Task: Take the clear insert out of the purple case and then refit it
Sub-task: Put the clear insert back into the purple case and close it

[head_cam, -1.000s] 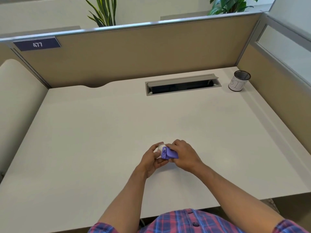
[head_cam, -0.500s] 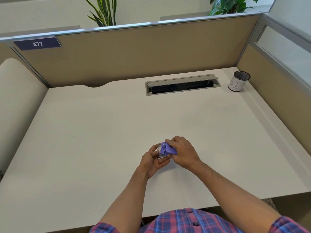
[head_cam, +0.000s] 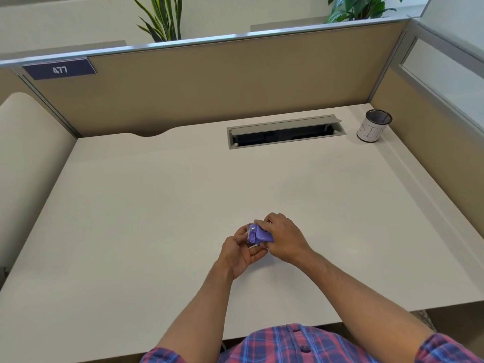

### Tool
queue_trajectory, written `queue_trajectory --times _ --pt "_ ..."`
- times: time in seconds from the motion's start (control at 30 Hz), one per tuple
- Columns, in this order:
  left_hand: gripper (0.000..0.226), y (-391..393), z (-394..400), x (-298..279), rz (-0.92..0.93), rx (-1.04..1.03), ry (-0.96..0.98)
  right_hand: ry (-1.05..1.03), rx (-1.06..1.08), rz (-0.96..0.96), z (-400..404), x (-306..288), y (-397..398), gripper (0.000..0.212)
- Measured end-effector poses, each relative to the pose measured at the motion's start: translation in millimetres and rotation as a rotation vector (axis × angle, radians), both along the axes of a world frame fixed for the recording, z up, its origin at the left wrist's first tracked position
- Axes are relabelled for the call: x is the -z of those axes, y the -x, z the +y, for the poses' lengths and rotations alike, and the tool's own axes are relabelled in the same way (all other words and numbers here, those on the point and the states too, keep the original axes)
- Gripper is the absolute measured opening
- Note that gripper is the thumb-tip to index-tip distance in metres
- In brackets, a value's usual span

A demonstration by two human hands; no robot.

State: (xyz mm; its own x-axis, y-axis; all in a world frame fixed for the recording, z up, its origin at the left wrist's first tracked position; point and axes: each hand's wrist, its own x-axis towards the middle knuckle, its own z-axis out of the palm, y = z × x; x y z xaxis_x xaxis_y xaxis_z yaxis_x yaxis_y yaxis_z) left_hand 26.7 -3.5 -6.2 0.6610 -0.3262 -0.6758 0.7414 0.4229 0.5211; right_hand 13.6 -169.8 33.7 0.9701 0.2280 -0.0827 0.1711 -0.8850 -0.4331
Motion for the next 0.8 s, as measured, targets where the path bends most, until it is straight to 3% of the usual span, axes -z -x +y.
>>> queue_trajectory --times 0.47,0.8 --pt "0.039 -4 1 1 0.03 0.001 0.067 -0.024 -0.006 0.032 -1 2 -7 0.056" --pt "0.041 -8 4 3 0.029 0.021 0.074 -0.218 0.11 0.053 -5 -3 -15 0.06"
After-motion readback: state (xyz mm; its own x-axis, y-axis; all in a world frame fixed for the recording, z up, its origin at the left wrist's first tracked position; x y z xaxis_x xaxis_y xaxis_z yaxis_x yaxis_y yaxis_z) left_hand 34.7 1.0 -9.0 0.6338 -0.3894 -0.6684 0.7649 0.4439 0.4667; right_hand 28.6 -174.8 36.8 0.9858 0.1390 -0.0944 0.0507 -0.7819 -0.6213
